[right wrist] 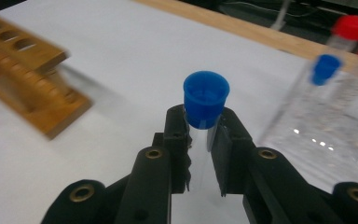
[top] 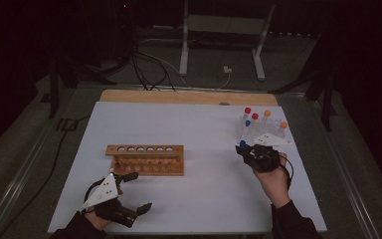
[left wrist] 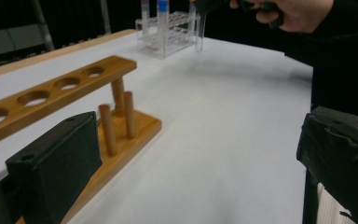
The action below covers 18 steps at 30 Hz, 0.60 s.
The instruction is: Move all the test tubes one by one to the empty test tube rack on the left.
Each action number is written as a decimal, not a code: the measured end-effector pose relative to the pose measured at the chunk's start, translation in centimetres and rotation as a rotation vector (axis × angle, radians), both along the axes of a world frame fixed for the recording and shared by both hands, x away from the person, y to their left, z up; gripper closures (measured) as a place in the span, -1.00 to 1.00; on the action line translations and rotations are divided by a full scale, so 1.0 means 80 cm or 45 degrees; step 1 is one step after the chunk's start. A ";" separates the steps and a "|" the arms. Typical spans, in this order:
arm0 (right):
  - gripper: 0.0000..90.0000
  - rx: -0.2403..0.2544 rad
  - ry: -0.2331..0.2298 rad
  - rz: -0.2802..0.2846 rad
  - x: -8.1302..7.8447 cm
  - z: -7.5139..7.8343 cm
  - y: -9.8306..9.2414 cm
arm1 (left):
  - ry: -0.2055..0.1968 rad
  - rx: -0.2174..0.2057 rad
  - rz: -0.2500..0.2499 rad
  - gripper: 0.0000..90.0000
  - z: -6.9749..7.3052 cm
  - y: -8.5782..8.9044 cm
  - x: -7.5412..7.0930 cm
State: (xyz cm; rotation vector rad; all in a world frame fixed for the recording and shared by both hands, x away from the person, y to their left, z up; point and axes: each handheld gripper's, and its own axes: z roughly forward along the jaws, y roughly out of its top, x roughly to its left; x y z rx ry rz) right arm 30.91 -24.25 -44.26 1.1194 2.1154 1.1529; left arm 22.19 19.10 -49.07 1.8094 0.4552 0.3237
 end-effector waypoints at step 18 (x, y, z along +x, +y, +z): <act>0.71 -0.035 0.052 0.355 -0.056 -0.007 0.079 | 0.028 0.062 -0.096 -0.99 0.051 -0.049 0.024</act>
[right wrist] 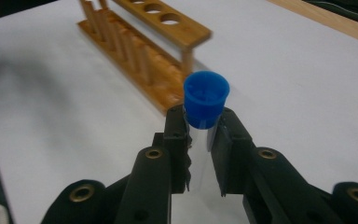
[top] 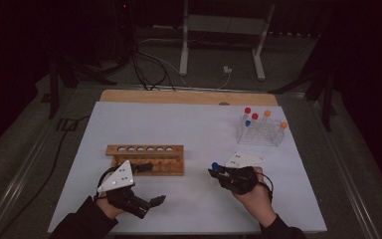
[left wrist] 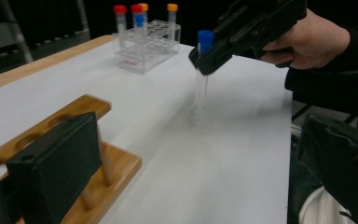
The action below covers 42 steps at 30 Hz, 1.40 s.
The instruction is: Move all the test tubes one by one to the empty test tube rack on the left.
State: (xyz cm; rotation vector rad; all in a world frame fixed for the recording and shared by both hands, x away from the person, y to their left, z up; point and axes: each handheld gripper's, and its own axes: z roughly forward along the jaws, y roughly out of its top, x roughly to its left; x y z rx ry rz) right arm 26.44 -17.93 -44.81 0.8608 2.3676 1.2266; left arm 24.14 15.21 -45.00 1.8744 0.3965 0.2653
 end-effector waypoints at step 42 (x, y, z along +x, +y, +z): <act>0.71 0.044 0.016 0.160 -0.023 0.002 0.027 | -0.004 0.034 -0.214 0.42 0.018 -0.117 0.038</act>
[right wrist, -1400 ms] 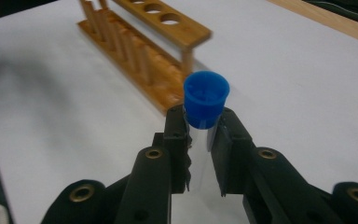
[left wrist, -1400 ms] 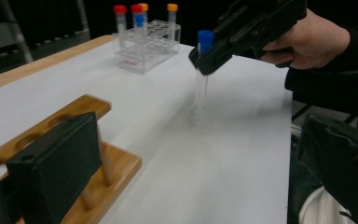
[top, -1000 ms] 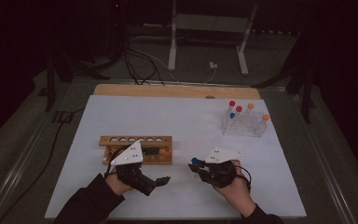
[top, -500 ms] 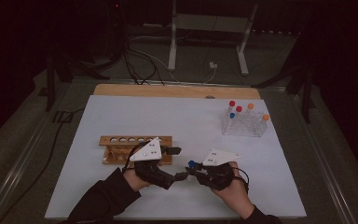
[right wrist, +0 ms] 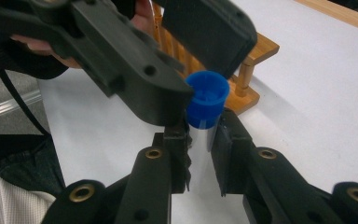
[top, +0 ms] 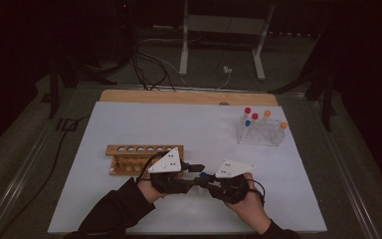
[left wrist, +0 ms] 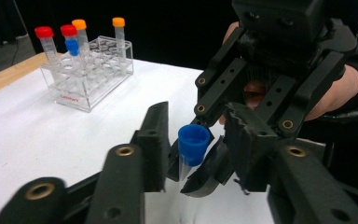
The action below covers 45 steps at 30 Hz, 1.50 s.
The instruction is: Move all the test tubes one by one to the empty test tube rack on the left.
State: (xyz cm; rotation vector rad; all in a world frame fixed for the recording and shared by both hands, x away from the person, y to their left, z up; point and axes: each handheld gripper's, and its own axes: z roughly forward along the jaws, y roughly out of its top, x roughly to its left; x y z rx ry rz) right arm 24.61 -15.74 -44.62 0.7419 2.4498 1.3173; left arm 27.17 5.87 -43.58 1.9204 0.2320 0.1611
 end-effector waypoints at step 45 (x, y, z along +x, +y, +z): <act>-1.00 0.151 -0.079 -0.186 0.007 0.007 -0.028 | -0.145 -0.067 0.341 0.73 0.036 0.071 0.054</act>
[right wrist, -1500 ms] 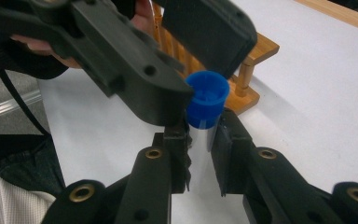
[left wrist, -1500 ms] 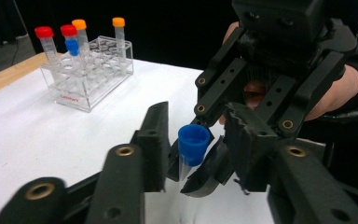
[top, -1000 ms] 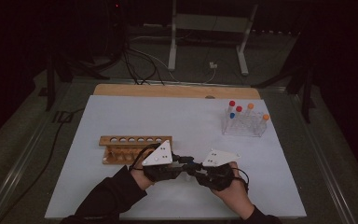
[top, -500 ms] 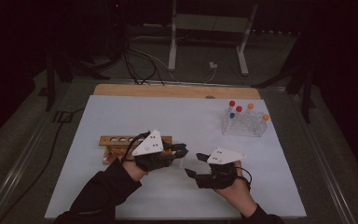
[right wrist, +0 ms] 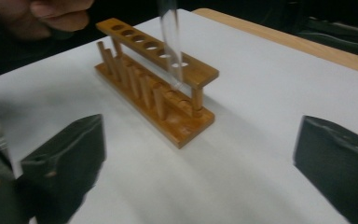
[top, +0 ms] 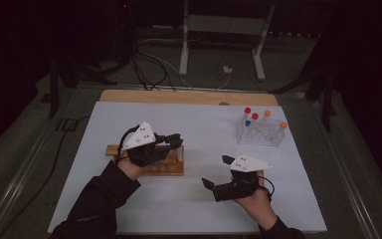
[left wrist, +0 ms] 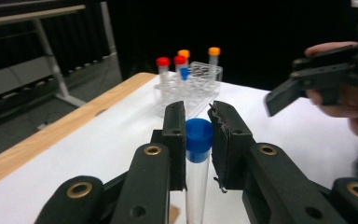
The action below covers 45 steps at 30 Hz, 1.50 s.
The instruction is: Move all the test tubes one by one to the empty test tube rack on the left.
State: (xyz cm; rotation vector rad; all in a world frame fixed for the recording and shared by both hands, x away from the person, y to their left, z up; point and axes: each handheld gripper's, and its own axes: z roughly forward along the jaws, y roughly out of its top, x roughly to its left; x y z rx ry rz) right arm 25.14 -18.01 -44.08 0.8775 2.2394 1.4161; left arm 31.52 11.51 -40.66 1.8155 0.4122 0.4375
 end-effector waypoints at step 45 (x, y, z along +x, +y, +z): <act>-1.00 0.051 -0.011 0.007 0.001 0.002 -0.012 | 0.087 0.057 0.245 0.72 -0.076 0.012 0.021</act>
